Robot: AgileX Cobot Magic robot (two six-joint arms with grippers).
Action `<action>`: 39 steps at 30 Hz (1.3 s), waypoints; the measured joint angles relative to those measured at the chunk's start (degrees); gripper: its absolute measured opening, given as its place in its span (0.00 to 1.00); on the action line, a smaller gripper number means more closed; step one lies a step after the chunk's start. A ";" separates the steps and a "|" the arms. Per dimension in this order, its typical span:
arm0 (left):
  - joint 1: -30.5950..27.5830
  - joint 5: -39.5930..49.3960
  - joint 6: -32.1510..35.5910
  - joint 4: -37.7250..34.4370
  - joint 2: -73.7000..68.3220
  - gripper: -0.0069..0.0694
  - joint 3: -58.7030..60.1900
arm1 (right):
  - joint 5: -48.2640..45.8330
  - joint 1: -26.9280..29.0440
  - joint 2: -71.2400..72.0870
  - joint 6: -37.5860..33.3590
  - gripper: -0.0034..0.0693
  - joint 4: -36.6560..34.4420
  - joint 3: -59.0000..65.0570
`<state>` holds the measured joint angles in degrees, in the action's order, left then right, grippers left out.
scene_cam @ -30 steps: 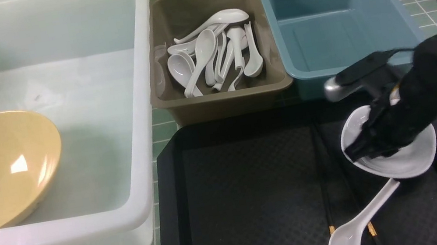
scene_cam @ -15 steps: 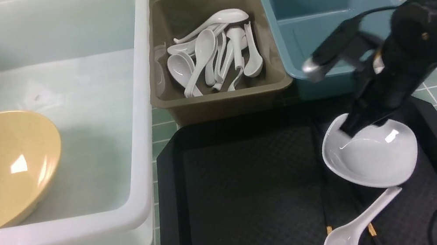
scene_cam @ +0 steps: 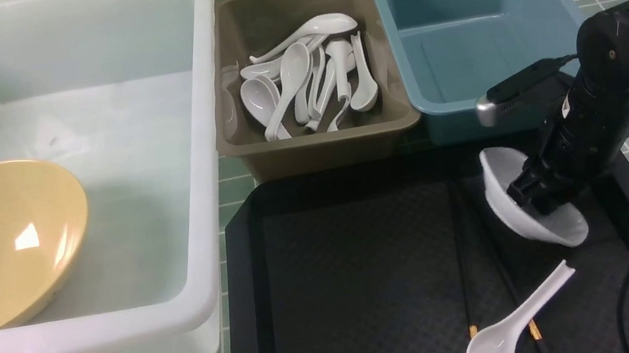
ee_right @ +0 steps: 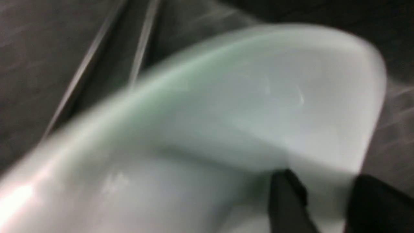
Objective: On blue table put chopsticks spoon bowls plates into blue grey white boxes.
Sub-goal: 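Reach for and grasp the small white dish on the black tray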
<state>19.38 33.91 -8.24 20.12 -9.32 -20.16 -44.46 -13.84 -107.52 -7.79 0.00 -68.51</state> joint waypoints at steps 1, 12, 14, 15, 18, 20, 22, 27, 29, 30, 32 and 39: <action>0.00 0.00 0.00 0.01 0.00 0.09 0.00 | -0.09 0.00 0.07 0.00 0.31 -0.37 0.06; 0.00 0.06 0.00 0.44 0.00 0.09 0.00 | -1.24 0.00 7.03 0.08 0.10 -1.87 0.65; 0.00 0.06 0.00 0.44 0.00 0.09 0.00 | -1.24 0.00 7.03 0.71 0.11 -1.87 0.71; 0.00 0.06 0.00 0.44 0.00 0.09 0.00 | -1.12 0.00 7.03 1.31 0.12 -1.87 0.71; 0.00 0.06 0.00 0.49 0.00 0.09 0.00 | -0.26 0.00 7.03 1.98 0.20 -1.87 0.71; 0.00 0.06 0.00 0.49 0.00 0.09 0.00 | 0.23 0.00 6.96 2.12 0.26 -2.00 0.71; 0.00 0.06 0.00 0.49 0.00 0.09 0.00 | 0.62 0.00 6.50 2.18 0.36 -2.31 0.71; 0.00 0.01 0.00 0.49 0.00 0.09 0.00 | 1.26 0.00 2.39 1.50 0.54 -4.97 0.71; 0.00 -0.39 0.00 0.49 0.00 0.09 0.00 | 1.25 0.00 0.58 -0.59 0.54 -7.69 0.71; 0.00 -0.50 0.00 0.49 0.00 0.09 0.00 | 1.30 0.00 0.38 -3.19 0.51 -9.86 0.71; 0.00 -0.61 0.00 0.60 0.00 0.09 0.00 | 0.27 0.00 0.47 -7.70 0.41 -14.21 0.43; 0.00 -0.67 0.00 0.85 0.00 0.09 0.00 | -6.64 0.00 5.37 -10.33 0.15 -18.07 -4.79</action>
<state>19.38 33.24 -8.24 20.97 -9.32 -20.16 -51.10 -13.84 -102.15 -18.12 -18.07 -73.30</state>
